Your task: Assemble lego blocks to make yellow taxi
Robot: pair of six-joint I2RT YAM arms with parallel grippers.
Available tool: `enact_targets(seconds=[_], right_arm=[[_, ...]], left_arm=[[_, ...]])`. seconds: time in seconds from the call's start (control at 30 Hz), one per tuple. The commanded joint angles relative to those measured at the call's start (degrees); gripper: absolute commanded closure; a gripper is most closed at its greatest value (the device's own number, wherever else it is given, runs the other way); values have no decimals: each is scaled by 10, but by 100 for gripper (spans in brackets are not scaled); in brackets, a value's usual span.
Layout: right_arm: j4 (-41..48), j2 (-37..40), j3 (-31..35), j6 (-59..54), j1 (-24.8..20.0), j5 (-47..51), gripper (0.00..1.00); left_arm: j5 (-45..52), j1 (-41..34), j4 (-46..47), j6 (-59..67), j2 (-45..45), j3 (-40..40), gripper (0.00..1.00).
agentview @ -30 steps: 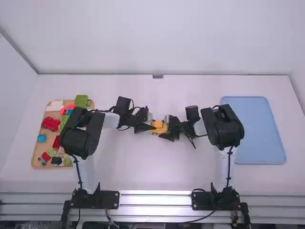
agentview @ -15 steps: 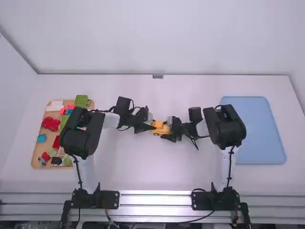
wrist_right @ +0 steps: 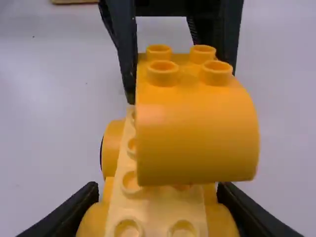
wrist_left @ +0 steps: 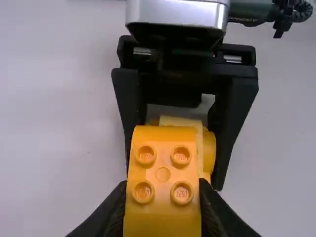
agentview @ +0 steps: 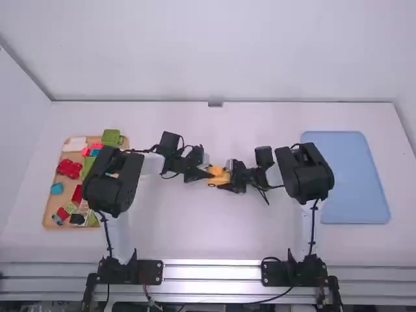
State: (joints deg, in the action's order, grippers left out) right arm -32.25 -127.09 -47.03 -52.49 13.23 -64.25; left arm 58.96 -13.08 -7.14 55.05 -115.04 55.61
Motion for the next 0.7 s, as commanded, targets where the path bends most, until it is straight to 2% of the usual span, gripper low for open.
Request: enact_targets(seconds=[0.0,0.3,0.67], right_arm=[[1,-11,2,0,0,-2,48],[19,-11,2,-19,0,-1,47],[30,-11,1,-33,0,-2,44]], left_arm=[[17,-13,4,-1,-4,7,98],[-31,-25,7,2,-4,7,98],[-31,-31,33,24,-4,7,98]])
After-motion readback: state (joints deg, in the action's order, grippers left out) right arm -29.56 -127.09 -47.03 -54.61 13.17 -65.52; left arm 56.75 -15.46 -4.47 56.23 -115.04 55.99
